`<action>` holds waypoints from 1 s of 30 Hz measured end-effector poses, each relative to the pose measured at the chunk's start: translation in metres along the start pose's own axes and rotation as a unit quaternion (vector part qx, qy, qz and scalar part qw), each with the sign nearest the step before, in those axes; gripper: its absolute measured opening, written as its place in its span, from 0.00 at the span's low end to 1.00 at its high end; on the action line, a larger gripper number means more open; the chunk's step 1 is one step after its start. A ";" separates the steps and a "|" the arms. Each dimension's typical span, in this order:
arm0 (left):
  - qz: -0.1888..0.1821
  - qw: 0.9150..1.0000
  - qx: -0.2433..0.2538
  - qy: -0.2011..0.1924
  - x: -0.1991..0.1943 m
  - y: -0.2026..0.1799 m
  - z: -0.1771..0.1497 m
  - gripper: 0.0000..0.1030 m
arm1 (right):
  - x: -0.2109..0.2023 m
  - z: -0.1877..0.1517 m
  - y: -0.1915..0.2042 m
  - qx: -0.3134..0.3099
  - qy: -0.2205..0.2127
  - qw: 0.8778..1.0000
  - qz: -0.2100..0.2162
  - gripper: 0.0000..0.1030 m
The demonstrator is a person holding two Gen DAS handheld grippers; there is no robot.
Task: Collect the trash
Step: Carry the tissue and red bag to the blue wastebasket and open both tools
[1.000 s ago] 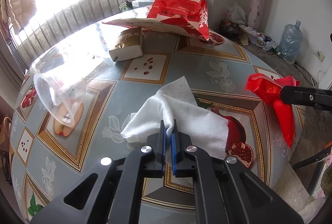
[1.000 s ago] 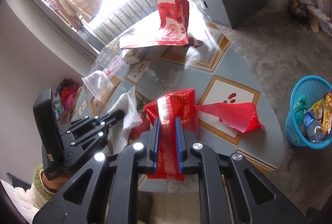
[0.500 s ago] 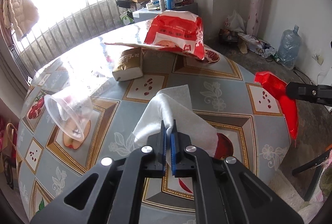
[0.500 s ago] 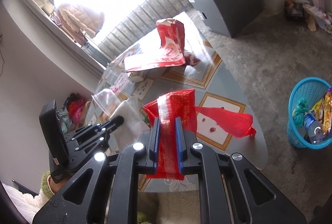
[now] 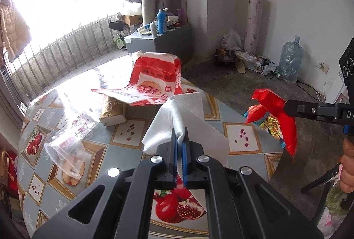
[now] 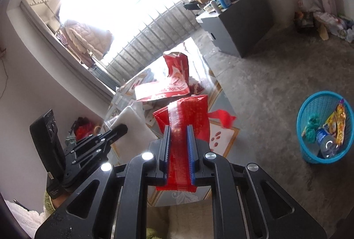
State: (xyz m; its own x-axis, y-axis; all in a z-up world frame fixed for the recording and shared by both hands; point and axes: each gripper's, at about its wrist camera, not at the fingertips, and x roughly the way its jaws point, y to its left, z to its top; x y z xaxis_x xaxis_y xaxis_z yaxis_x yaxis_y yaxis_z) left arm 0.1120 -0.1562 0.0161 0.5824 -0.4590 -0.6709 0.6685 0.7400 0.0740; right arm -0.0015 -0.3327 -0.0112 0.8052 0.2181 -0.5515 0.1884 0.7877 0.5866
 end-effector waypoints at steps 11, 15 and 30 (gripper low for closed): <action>-0.091 0.994 0.056 -0.002 0.032 -0.082 0.042 0.03 | -0.050 0.013 -0.057 0.051 -0.068 0.995 -0.058 0.12; -0.121 0.988 0.094 0.018 0.060 -0.125 0.056 0.03 | -0.077 0.016 -0.102 0.085 -0.095 0.985 -0.114 0.12; -0.197 0.951 0.186 0.147 0.221 -0.269 0.083 0.05 | -0.033 0.016 -0.274 0.242 -0.025 0.946 -0.213 0.17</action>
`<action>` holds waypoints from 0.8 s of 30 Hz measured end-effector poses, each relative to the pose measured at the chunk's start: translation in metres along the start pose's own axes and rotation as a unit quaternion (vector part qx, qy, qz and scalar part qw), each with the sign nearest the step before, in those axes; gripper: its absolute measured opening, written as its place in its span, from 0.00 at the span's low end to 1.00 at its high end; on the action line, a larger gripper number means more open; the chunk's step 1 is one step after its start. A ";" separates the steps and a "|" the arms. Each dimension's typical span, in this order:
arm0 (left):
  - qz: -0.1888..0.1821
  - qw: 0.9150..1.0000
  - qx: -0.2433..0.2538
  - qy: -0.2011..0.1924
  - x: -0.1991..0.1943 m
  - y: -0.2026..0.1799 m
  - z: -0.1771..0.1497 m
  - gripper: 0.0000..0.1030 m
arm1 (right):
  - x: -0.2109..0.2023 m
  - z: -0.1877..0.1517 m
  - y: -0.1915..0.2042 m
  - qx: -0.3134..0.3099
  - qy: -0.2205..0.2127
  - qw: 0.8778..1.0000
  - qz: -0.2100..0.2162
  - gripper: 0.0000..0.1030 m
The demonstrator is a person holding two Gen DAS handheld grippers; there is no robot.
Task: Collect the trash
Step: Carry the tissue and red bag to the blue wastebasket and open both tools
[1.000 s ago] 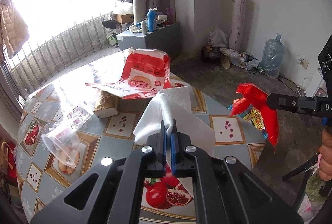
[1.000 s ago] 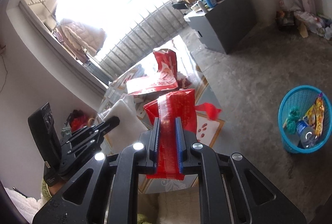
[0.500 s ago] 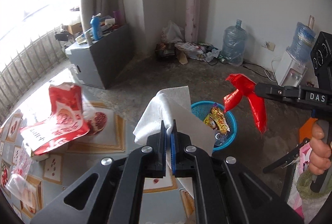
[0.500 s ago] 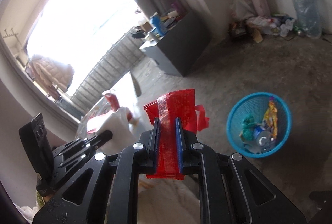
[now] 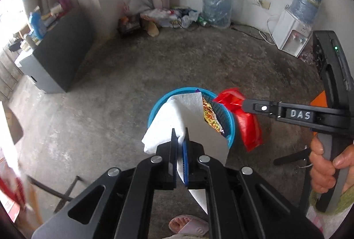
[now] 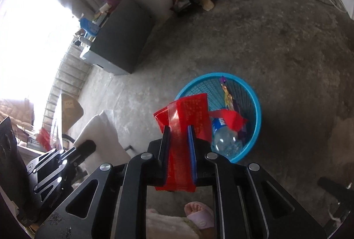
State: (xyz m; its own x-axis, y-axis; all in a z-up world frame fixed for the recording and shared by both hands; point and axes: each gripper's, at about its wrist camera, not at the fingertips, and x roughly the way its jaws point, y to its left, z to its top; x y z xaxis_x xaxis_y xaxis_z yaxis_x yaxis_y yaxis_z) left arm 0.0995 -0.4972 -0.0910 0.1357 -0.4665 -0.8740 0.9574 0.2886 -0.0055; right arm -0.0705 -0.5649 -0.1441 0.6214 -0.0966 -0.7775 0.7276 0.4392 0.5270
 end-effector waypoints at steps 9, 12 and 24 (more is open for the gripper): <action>0.017 0.997 -0.064 0.028 0.048 0.015 0.023 0.34 | 0.071 0.029 -0.045 0.062 0.049 0.996 -0.030 0.44; 0.020 0.998 -0.065 0.015 0.036 0.018 0.022 0.37 | 0.062 0.021 -0.049 0.077 0.034 0.996 -0.015 0.46; 0.047 0.995 -0.081 -0.037 -0.056 0.028 -0.010 0.53 | -0.011 -0.015 -0.002 0.029 -0.041 0.999 -0.018 0.60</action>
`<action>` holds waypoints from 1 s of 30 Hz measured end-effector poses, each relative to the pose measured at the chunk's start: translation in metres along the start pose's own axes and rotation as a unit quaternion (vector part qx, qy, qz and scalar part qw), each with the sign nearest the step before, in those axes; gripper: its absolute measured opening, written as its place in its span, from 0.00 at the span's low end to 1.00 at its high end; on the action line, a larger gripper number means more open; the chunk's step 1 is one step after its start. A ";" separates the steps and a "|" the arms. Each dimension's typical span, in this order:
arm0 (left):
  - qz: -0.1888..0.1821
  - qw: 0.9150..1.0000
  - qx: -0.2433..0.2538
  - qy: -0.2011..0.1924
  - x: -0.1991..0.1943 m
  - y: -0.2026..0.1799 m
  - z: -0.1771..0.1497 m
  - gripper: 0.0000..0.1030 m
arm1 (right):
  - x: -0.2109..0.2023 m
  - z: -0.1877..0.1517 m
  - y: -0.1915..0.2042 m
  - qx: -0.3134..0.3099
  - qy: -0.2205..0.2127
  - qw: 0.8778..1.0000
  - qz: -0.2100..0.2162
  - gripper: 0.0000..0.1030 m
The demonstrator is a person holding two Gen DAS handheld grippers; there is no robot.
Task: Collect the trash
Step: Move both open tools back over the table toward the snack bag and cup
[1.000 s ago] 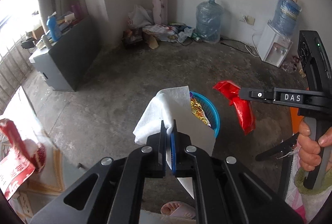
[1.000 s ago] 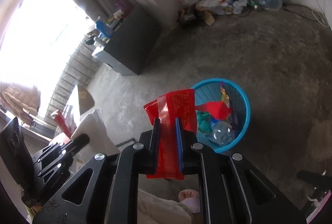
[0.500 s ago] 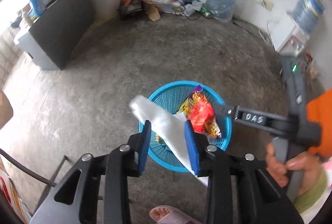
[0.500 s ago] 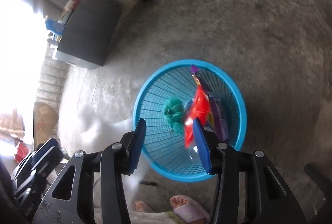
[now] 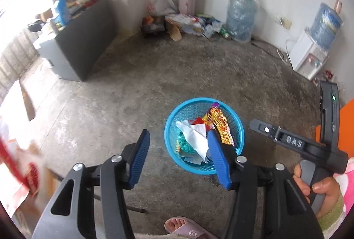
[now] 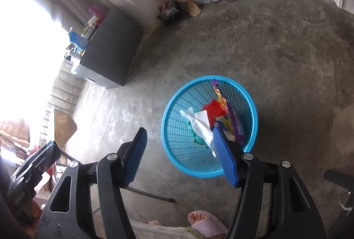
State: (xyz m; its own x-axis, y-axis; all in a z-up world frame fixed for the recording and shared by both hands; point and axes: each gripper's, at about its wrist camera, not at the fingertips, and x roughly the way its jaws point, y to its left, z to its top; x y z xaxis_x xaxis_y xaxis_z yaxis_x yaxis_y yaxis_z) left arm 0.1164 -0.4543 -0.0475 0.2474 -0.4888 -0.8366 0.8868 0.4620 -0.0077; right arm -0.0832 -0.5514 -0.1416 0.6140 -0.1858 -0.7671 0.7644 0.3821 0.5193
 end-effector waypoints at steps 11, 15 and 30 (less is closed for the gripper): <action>0.064 0.993 -0.067 -0.068 -0.121 0.059 -0.063 0.64 | -0.064 -0.037 0.078 -0.129 -0.035 0.991 0.011 0.75; 0.099 0.987 -0.101 -0.081 -0.154 0.086 -0.091 0.64 | -0.072 -0.046 0.094 -0.151 -0.027 0.988 0.027 0.75; 0.238 0.932 -0.238 -0.132 -0.274 0.176 -0.201 0.64 | -0.074 -0.093 0.160 -0.229 0.023 0.967 0.110 0.75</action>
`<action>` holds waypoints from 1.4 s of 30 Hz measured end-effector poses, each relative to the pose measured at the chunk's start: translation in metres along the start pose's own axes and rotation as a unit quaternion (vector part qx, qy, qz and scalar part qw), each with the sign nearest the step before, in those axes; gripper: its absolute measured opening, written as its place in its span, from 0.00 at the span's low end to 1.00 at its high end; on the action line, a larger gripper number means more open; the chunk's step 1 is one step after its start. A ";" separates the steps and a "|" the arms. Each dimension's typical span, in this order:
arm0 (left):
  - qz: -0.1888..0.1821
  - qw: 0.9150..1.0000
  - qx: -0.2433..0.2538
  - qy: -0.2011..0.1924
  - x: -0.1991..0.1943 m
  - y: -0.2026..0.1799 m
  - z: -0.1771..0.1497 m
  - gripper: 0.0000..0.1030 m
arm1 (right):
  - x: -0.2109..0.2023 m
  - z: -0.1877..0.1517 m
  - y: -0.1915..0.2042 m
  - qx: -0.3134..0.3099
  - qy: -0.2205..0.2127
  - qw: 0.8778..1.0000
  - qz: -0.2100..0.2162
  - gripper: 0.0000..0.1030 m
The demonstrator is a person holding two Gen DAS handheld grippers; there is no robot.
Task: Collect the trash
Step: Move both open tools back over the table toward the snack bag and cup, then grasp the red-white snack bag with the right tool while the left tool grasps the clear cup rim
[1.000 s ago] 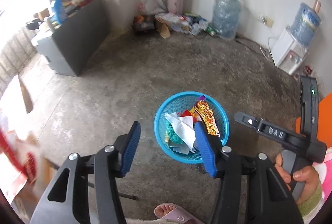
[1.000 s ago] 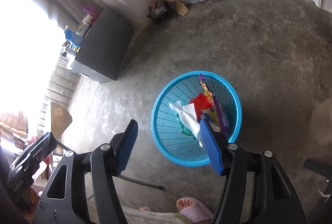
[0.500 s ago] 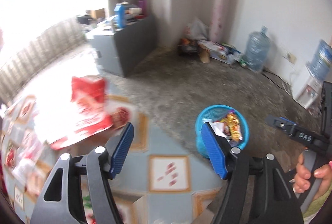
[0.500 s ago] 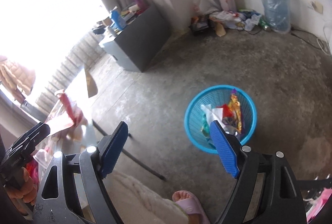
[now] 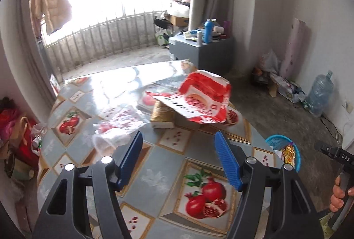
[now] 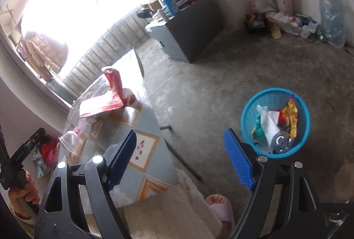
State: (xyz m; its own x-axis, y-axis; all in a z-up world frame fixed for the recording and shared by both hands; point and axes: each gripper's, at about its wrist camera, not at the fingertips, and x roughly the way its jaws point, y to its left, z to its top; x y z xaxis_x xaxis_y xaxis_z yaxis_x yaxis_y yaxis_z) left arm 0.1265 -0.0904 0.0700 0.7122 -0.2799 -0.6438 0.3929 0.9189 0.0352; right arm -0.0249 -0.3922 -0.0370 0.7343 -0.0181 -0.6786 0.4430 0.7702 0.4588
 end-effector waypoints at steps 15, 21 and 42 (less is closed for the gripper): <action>0.043 0.994 -0.099 -0.027 -0.017 0.099 -0.026 0.64 | 0.013 -0.006 0.073 -0.049 0.030 0.997 0.053 0.73; 0.015 0.993 -0.113 -0.032 -0.003 0.103 -0.035 0.64 | 0.025 -0.003 0.099 -0.049 0.042 0.995 0.078 0.69; -0.057 0.986 -0.155 0.009 0.086 0.123 -0.045 0.31 | 0.116 0.051 0.142 -0.068 0.030 0.996 0.047 0.56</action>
State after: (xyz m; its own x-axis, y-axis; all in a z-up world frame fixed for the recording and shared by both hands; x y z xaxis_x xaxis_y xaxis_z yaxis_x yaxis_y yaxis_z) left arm 0.2095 0.0108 -0.0152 0.6625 -0.3836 -0.6434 0.2707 0.9235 -0.2718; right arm 0.1496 -0.3179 -0.0212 0.7353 0.0937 -0.6712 0.2962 0.8464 0.4426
